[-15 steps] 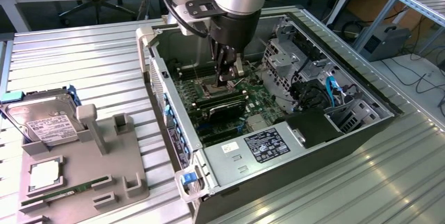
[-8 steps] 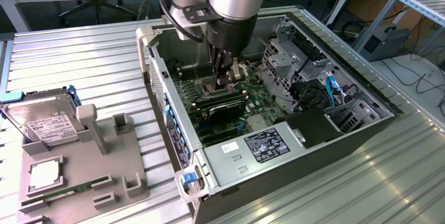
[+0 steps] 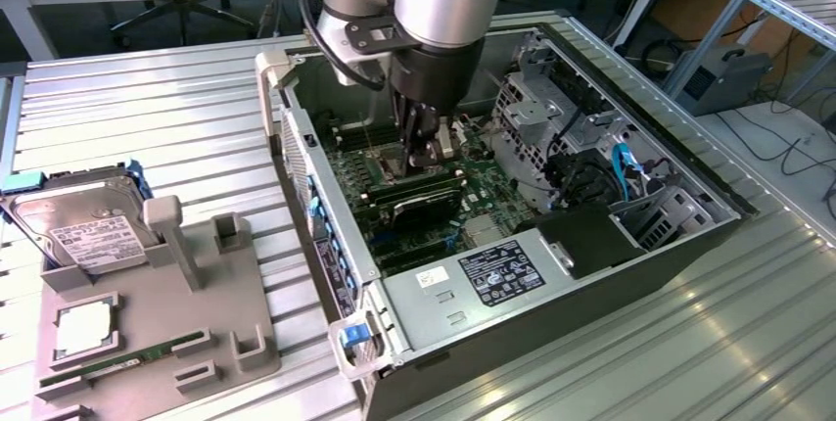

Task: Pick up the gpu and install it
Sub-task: 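Press down on the gpu until it lock into place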

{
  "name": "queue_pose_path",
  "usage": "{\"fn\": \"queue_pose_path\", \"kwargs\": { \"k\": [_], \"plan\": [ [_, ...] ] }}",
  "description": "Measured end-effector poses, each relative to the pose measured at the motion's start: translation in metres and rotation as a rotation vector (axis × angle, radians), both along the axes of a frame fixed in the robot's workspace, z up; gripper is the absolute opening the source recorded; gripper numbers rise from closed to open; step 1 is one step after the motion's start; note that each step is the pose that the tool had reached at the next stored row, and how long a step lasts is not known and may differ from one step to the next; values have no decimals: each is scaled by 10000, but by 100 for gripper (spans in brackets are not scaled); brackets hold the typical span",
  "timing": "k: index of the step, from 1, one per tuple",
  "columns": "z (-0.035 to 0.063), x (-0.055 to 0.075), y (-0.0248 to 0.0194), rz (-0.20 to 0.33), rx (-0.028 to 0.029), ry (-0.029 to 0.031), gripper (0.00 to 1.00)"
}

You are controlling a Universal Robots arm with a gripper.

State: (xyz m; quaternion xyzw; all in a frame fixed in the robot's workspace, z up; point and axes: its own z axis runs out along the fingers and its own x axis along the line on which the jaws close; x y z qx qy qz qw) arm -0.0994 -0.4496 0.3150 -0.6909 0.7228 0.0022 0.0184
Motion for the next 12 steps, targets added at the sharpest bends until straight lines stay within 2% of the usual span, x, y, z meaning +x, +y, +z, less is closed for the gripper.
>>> {"fn": "queue_pose_path", "kwargs": {
  "k": [4, 6, 9, 12],
  "plan": [
    [-80, -1, -7, -2, -1, 0, 11],
    [-148, -4, -36, -2, 0, 1, 11],
    [-266, -27, -39, -2, 0, 1, 11],
    [-285, -29, -39, -2, -2, 2, 11]
  ]
}}
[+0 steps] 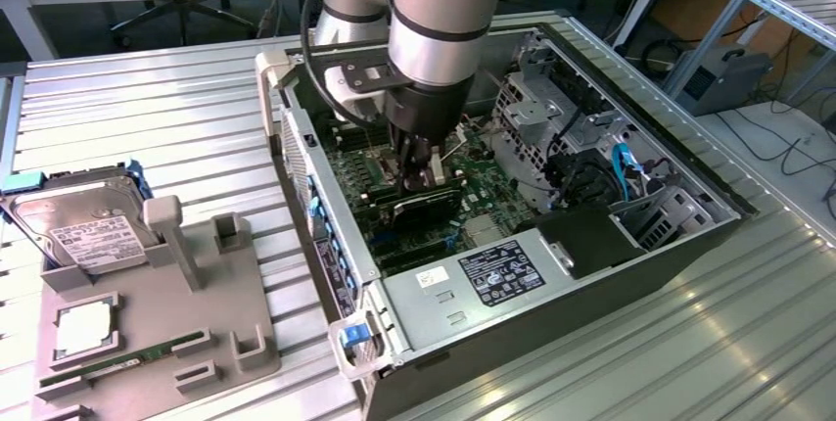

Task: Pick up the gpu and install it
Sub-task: 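Press down on the gpu until it lock into place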

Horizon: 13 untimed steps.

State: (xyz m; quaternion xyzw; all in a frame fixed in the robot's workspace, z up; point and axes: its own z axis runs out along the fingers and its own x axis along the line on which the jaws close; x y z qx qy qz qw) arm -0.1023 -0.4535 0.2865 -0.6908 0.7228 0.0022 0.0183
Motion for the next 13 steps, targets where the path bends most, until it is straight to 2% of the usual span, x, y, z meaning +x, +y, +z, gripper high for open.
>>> {"fn": "queue_pose_path", "kwargs": {
  "k": [2, 5, 13],
  "plan": [
    [-16, -1, 1, 0, 3, -2, 11],
    [-91, -8, 1, 0, -1, 1, 11],
    [-107, -21, 24, -2, 7, 0, 11]
  ]
}}
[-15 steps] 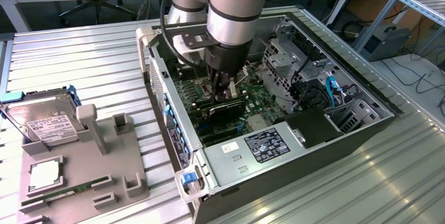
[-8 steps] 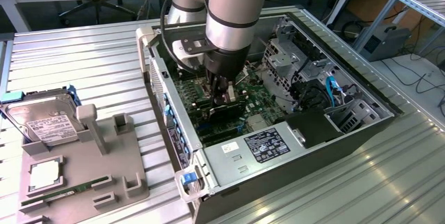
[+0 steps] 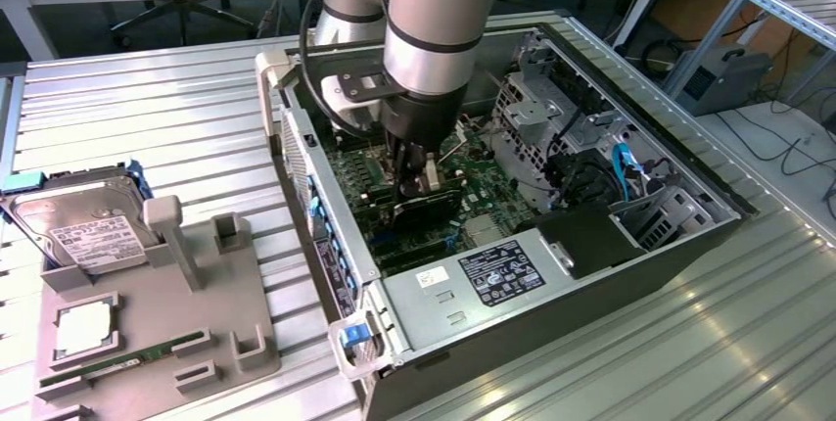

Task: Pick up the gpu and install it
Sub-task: 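Press down on the gpu until it lock into place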

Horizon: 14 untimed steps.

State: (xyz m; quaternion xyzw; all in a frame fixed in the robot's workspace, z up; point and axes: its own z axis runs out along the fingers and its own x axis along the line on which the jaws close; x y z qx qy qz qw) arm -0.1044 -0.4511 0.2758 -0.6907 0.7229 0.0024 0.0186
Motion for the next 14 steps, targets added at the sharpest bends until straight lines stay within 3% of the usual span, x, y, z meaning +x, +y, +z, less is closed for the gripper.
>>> {"fn": "queue_pose_path", "kwargs": {
  "k": [7, 10, 14],
  "plan": [
    [-31, 5, 0, 0, 3, 3, 11],
    [-8, 39, 0, 0, -1, 144, 11],
    [-5, 69, 0, 0, 3, 159, 11]
  ]
}}
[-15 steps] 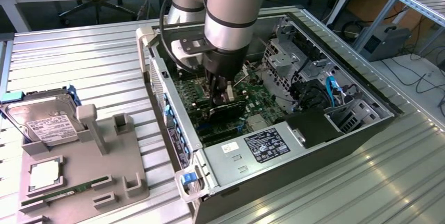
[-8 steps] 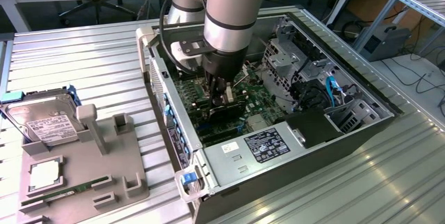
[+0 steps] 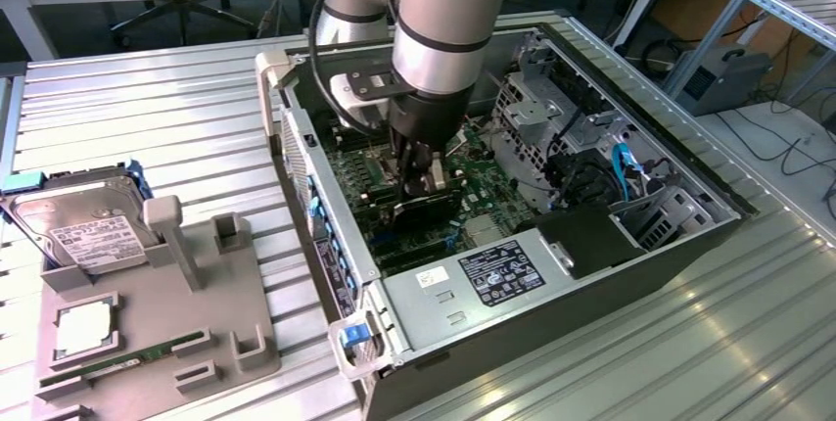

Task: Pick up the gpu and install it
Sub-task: 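Press down on the gpu until it lock into place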

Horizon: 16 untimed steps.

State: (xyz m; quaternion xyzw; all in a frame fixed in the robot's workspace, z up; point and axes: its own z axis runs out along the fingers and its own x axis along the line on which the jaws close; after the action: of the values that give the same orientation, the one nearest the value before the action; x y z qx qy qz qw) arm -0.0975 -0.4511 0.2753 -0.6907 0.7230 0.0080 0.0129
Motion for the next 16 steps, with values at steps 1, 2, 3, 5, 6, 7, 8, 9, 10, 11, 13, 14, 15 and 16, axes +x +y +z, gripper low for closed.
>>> {"fn": "queue_pose_path", "kwargs": {
  "k": [1, 2, 3, 5, 6, 7, 8, 9, 10, 11, 13, 14, 15, 16],
  "plan": [
    [-1, 14, -1, 0, 6, 1, 11],
    [-7, 15, 0, -1, 8, -1, 11],
    [-44, 14, -1, 0, -2, 1, 11],
    [-56, 13, -1, 0, 1, -2, 11],
    [-57, 13, -1, 0, 5, -4, 11],
    [-57, 11, 0, 0, 5, -5, 11],
    [-59, -2, -1, 0, 4, -5, 11],
    [-60, -4, -1, 2, 6, -6, 11],
    [-59, -6, -1, 0, 4, -5, 11],
    [-59, -7, -2, 0, 5, -5, 11],
    [-59, -19, -4, 0, 5, -6, 11],
    [-59, -19, -4, 0, 5, -6, 11],
    [-59, -19, -4, 0, 6, -7, 11],
    [-61, -20, -4, 0, 5, -6, 11]
  ]
}}
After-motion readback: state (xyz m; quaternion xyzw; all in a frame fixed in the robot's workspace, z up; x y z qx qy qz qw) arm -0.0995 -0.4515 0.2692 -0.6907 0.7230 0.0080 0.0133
